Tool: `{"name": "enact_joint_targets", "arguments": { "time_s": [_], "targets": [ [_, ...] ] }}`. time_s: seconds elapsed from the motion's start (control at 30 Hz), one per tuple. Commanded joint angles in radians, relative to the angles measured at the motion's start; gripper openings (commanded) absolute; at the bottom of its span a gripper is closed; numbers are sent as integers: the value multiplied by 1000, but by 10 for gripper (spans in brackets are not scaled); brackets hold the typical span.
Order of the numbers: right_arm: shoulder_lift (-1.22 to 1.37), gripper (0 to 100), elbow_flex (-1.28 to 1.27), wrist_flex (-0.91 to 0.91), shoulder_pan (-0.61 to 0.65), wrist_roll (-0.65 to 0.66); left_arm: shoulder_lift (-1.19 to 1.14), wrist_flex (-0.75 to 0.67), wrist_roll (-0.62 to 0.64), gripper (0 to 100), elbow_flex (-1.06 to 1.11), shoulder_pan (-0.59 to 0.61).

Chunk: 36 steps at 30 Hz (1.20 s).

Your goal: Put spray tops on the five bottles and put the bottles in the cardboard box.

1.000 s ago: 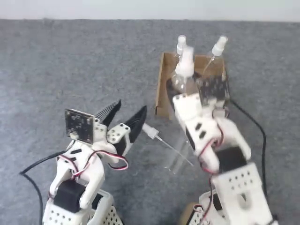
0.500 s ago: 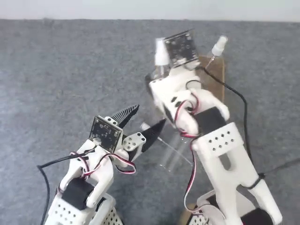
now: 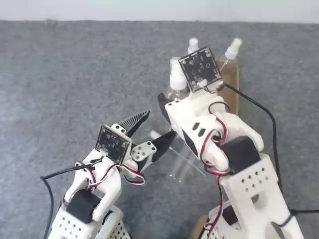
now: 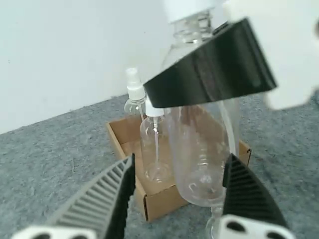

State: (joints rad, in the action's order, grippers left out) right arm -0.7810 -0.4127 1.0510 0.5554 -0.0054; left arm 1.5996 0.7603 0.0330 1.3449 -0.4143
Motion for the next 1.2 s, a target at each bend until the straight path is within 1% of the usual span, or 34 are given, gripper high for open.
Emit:
{"name": "enact_joint_targets", "arguments": {
  "time_s": [0.0, 0.1, 0.23, 0.37, 0.5, 0.7, 0.8, 1.17],
  "targets": [
    [-50, 6, 63, 15, 1, 20, 0, -21, -3, 261, -2, 9],
    [-41, 6, 60, -21, -79, 20, 2, -15, -2, 239, -2, 14],
    [-39, 6, -28, -163, -260, 20, 9, -14, -6, 130, 1, 15],
    [-41, 6, -169, -329, -378, 20, 11, -21, 0, 7, 18, 38],
    [-41, 6, -275, -460, -450, 20, 11, -23, 0, 12, 15, 69],
    [-39, 6, -351, -595, -529, 21, 9, -69, 0, 12, 41, 71],
    [-27, 6, -362, -633, -544, 21, 6, -77, 0, 12, 44, 71],
    [303, 6, -381, -923, -529, 12, 5, -77, 0, 12, 44, 71]
  ]
}}
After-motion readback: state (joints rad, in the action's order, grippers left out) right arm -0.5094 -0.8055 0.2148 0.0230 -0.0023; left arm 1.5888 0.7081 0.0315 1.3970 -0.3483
